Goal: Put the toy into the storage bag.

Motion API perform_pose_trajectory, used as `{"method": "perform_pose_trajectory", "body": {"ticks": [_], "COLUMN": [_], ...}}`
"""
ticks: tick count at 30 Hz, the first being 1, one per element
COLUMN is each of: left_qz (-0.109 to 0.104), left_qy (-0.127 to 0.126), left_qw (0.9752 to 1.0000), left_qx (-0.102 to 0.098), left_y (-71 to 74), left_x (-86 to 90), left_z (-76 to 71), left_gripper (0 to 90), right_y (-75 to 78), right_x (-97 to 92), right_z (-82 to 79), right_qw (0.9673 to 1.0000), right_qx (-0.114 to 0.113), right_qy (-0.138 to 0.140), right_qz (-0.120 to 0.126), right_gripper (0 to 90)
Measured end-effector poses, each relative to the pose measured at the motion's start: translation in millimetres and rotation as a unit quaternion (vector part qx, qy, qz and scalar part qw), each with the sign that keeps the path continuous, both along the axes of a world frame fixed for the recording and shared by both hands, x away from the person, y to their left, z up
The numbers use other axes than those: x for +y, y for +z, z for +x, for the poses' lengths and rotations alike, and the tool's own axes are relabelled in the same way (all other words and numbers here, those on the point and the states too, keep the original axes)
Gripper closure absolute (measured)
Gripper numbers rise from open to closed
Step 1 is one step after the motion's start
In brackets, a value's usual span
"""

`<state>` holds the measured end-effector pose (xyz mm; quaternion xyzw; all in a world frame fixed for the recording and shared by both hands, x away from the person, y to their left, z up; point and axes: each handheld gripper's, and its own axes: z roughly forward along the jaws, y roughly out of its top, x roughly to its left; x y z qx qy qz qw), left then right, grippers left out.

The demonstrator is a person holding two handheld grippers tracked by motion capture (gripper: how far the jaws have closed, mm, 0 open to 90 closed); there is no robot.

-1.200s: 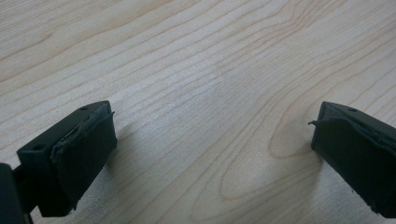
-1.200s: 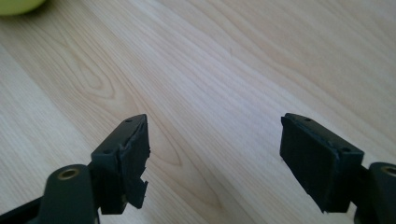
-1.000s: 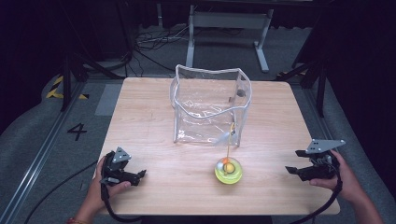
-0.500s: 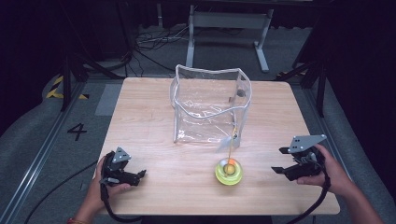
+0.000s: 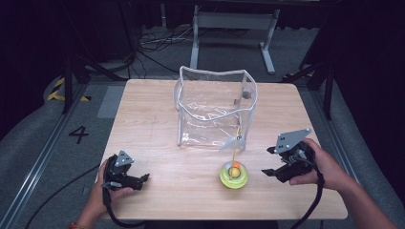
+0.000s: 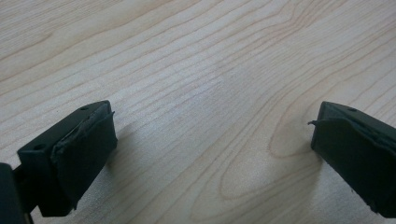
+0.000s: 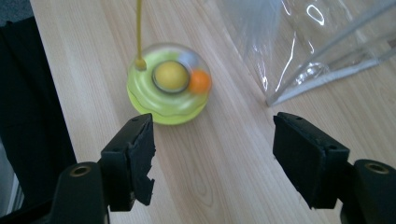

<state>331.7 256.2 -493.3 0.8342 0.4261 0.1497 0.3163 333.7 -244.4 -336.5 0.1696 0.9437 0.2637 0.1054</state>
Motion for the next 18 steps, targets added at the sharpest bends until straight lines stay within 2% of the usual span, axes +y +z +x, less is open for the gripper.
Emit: {"method": "perform_pose_trajectory", "body": {"ticks": [5, 10, 13, 18], "left_qz": [0.000, 0.000, 0.000, 0.000], "left_qy": [0.000, 0.000, 0.000, 0.000], "left_qw": [1.0000, 1.0000, 1.0000, 1.0000], "left_qx": [0.000, 0.000, 0.000, 0.000], "left_y": [0.0, 0.0, 0.0, 0.0], "left_x": [0.0, 0.0, 0.0, 0.0], "left_z": [0.0, 0.0, 0.0, 0.0], "left_gripper": [0.4, 0.4, 0.4, 0.4], "right_y": [14.3, 23.2, 28.5, 33.9], "right_x": [25.5, 38.6, 56.4, 71.3], "right_z": [2.1, 2.8, 0.7, -0.2], "right_qw": [0.9995, 0.9991, 0.9973, 0.9957], "right_qx": [-0.003, -0.001, 0.015, 0.033], "right_qy": [0.028, 0.041, 0.062, 0.071], "right_qz": [-0.013, -0.015, -0.037, -0.050], "right_gripper": [30.1, 31.8, 32.6, 34.0]}}
